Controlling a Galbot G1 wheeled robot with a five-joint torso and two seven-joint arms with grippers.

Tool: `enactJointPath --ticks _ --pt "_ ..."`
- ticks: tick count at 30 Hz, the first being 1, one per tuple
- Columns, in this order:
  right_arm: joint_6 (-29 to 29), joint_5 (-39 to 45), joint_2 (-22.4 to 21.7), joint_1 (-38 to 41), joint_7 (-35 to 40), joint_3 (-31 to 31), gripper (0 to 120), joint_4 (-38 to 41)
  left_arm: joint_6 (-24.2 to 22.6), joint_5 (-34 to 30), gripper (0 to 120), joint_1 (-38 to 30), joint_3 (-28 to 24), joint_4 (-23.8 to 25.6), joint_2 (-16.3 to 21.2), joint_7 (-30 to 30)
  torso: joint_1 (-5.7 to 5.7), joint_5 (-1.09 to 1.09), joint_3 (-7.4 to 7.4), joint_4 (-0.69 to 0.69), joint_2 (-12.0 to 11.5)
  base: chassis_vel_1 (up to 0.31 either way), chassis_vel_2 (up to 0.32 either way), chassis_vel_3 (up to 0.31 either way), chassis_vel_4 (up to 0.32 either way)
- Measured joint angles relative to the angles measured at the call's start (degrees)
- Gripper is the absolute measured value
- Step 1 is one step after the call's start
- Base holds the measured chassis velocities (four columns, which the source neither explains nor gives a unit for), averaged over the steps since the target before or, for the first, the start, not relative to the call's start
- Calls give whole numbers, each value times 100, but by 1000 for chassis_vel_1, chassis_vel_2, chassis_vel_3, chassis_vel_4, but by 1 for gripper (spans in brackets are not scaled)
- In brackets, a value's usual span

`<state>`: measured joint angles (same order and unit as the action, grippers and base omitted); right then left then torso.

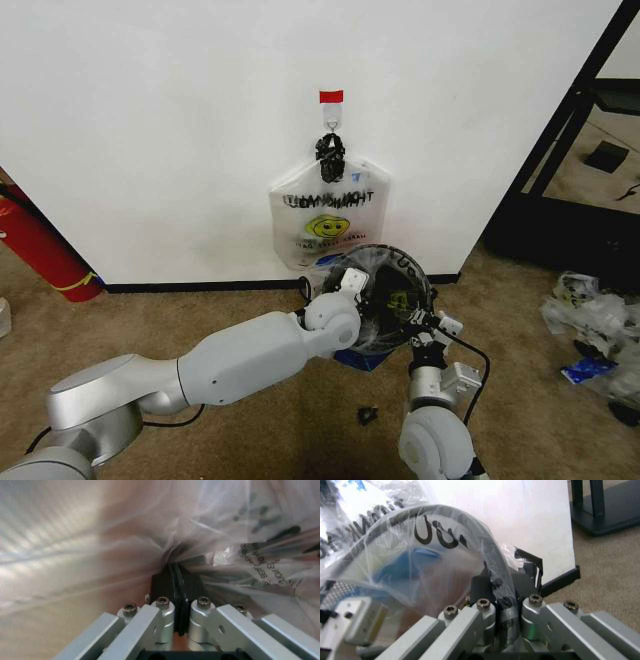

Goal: Pick up the garbage bag from the wall and place it over the trash bin.

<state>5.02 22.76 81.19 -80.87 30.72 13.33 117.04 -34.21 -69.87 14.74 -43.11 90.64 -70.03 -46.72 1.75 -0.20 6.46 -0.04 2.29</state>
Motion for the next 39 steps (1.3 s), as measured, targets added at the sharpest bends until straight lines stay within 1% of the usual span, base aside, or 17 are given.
enactJointPath --ticks 8,15,20,21,25,31,32,39 --pt "-1 -55 44 -10 -2 -34 1 -7 -84 -28 0 -53 -131 75 -6 -80 0 0 0 0 0 0 0 0 0" --pt "1 -91 81 -4 -9 -34 1 -54 -69 -436 0 -194 -139 371 -96 -144 0 0 0 0 0 0 0 0 0" --pt "14 -118 119 -7 -15 -64 1 -70 -75 -393 0 -237 -232 113 -250 -130 0 0 0 -1 0 0 0 0 0" --pt "18 -127 124 -13 -17 -74 1 -70 -62 -261 0 -239 -262 -52 -304 -67 0 0 0 0 1 0 0 0 0" --pt "21 -130 112 -29 -18 -83 1 -24 -18 196 0 -266 -398 -372 -330 150 0 0 0 1 1 0 0 0 0" --pt "24 -127 90 -34 -18 -70 1 -17 -15 163 0 -270 -424 -355 -324 177 0 0 0 0 1 0 0 0 0" --pt "27 -128 97 -34 -19 -74 1 -22 -8 74 0 -268 -424 -321 -343 173 0 0 0 0 1 0 0 0 0" --pt "38 -148 133 -67 -31 -109 1 -31 91 35 0 -224 -446 -361 -422 214 0 0 0 0 1 0 0 0 0"
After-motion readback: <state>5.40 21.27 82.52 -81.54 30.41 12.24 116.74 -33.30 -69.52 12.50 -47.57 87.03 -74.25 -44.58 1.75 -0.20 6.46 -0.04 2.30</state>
